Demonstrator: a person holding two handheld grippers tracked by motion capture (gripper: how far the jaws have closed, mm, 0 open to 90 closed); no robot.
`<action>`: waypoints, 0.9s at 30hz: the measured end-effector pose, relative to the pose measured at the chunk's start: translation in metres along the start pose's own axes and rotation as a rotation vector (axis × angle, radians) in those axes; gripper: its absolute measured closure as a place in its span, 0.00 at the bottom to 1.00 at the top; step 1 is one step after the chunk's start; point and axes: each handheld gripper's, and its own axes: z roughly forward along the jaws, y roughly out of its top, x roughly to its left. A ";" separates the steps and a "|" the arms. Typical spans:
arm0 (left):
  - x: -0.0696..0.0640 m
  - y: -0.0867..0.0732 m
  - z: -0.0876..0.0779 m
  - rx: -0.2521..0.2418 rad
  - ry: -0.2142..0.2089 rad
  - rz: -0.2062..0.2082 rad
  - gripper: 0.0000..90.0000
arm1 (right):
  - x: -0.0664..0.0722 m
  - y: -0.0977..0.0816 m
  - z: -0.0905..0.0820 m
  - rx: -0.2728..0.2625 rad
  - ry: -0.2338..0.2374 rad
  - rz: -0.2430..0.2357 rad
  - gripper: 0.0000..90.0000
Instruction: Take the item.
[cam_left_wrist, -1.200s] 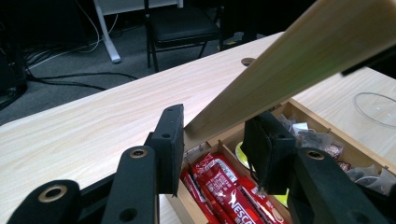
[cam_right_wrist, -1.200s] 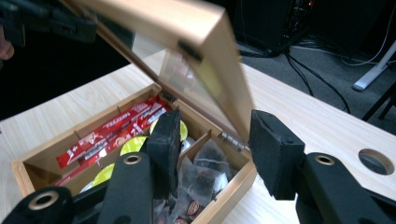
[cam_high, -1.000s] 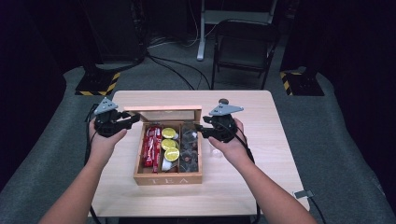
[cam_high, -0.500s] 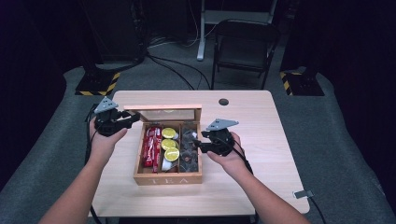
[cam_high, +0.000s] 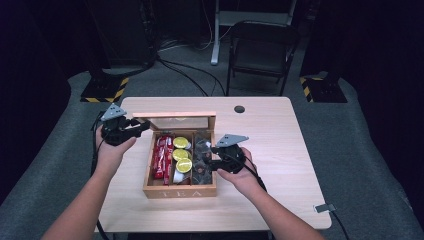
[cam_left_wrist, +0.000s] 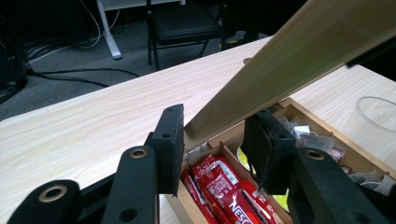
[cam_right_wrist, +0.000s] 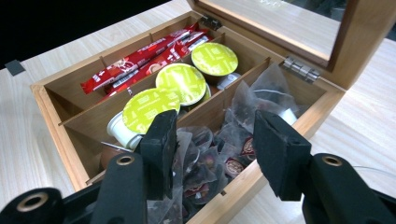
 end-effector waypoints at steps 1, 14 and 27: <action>0.000 0.000 0.000 0.001 0.000 -0.001 0.65 | 0.002 -0.002 0.003 0.003 0.006 -0.002 0.56; 0.000 0.001 0.000 0.007 -0.002 -0.004 0.65 | 0.012 -0.015 0.015 0.032 0.046 -0.006 0.59; 0.001 0.001 0.000 0.007 -0.004 -0.004 0.65 | 0.021 -0.021 0.029 0.058 0.069 -0.001 0.60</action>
